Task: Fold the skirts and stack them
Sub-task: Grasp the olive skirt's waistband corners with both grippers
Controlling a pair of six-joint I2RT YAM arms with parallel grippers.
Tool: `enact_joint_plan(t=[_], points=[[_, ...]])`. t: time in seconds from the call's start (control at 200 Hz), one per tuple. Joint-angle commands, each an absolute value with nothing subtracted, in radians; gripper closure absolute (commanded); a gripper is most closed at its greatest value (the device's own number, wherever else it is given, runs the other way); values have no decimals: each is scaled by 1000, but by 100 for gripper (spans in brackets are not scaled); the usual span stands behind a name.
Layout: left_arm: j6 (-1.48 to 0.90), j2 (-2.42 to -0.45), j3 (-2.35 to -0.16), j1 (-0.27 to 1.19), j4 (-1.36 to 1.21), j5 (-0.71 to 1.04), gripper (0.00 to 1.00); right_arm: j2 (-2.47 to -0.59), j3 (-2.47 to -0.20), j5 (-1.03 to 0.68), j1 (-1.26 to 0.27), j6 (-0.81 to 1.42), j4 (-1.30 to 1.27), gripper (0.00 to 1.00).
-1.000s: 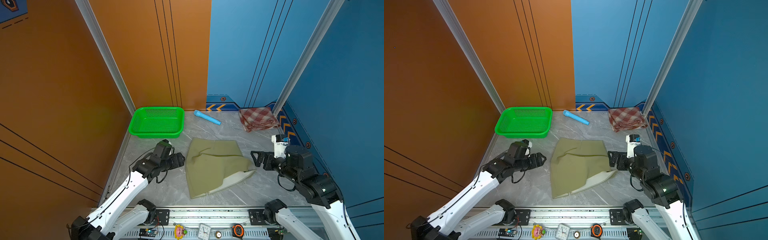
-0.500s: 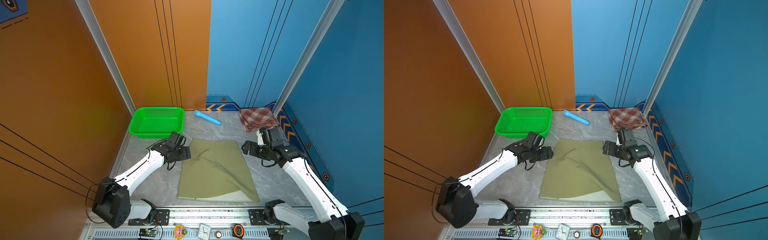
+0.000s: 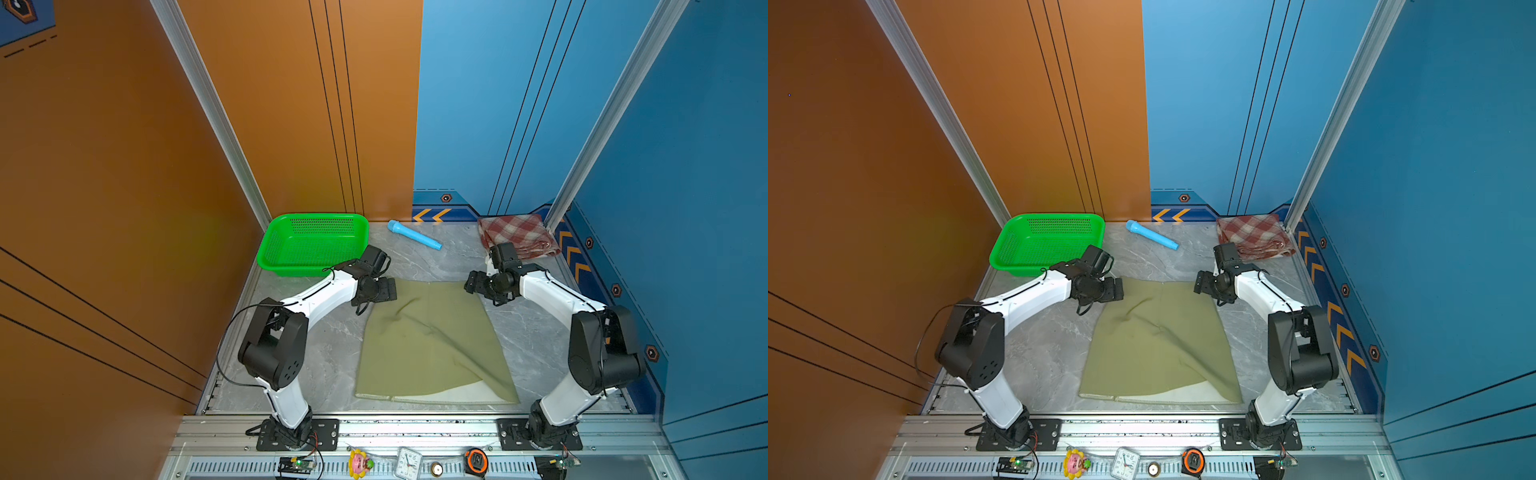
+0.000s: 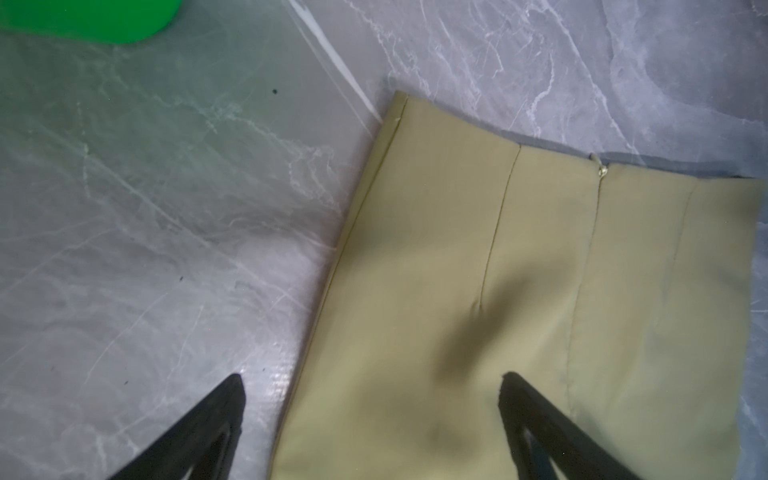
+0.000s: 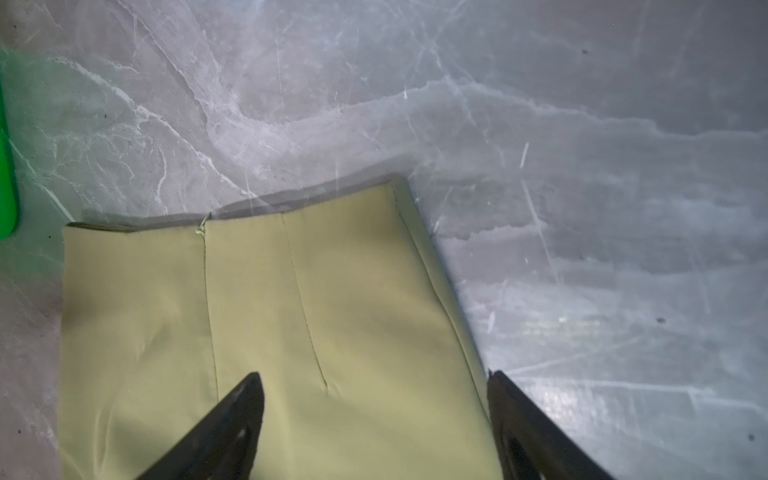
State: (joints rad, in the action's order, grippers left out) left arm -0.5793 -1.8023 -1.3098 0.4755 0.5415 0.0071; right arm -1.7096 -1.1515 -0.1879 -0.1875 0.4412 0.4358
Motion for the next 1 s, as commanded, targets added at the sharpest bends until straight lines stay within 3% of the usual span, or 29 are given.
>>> enact_joint_plan(t=[0.0,0.556,0.631,0.681,0.776,0.936,0.966,0.991], points=[[-541,-1897,-1410,460,551,-12,3,-1777,-1213,-204,-179,403,360,23],[-494,-2229,-1761,437,628,-27,3,-2028,-1380,-201,-167,335,344,31],[-490,-2260,-1787,433,637,-17,8,-2044,-1386,-209,-166,328,344,33],[-492,-2277,-1801,430,644,-12,12,-2054,-1391,-228,-165,330,344,40],[-493,-2306,-1822,428,643,9,36,-2065,-1389,-258,-170,334,324,59],[-492,-2343,-1887,430,640,44,91,-2042,-1396,-256,-174,325,311,98],[-490,-2341,-1901,429,641,49,100,-2030,-1399,-256,-173,325,309,100],[-489,-2338,-1910,428,642,53,100,-2018,-1401,-259,-173,323,306,100]])
